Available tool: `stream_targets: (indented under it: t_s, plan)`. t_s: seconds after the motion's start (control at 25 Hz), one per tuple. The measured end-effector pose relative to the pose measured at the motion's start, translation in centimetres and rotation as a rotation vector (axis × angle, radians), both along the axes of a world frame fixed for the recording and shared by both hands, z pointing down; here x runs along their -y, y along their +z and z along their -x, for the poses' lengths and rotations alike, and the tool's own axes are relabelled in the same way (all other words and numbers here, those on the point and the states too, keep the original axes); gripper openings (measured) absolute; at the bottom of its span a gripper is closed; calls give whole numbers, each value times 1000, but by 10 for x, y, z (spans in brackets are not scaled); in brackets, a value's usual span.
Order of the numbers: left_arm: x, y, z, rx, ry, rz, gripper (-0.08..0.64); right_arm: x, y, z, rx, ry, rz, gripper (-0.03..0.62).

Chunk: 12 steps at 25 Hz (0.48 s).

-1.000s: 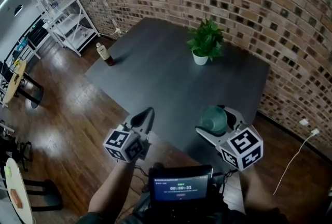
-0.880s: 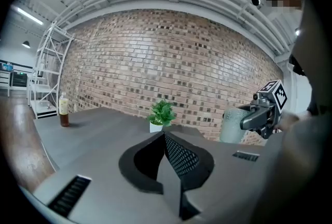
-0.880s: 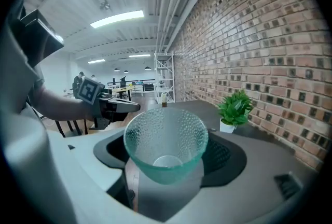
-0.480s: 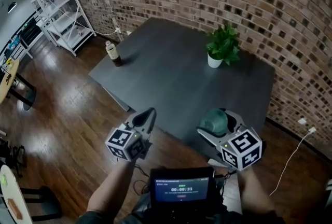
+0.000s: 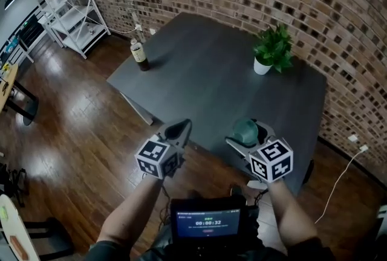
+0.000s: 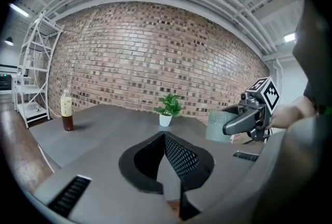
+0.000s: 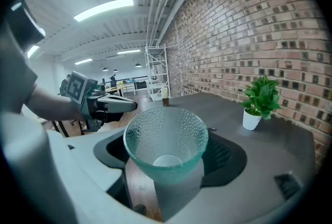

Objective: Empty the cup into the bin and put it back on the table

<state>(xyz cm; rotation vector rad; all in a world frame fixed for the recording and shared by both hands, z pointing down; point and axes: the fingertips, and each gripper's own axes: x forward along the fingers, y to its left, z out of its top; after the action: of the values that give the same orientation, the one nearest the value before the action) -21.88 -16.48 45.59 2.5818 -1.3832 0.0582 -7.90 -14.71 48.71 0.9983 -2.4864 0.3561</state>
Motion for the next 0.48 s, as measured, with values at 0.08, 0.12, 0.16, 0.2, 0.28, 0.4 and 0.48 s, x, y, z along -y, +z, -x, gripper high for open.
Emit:
stream_targets:
  t_s: [0.08, 0.12, 0.16, 0.2, 0.28, 0.4, 0.48]
  plan:
    - [9, 10, 3, 14, -10, 6, -8, 9, 17, 7, -9, 3, 6, 397]
    - [13, 17, 5, 20, -16, 10, -8, 13, 25, 9, -13, 4, 5, 396]
    - [16, 23, 6, 27, -22, 16, -8, 18, 33, 12, -15, 5, 3, 396]
    - [19, 30, 7, 35, -27, 23, -8, 23, 40, 15, -15, 6, -1, 397]
    - [24, 45, 10, 46, -38, 47, -8, 32, 55, 18, -11, 10, -9, 396]
    - [34, 68, 15, 51, -64, 97, -8, 48, 79, 22, -19, 8, 2, 396]
    - [41, 79, 17, 61, -69, 113, -8, 59, 94, 28, -25, 5, 10, 396]
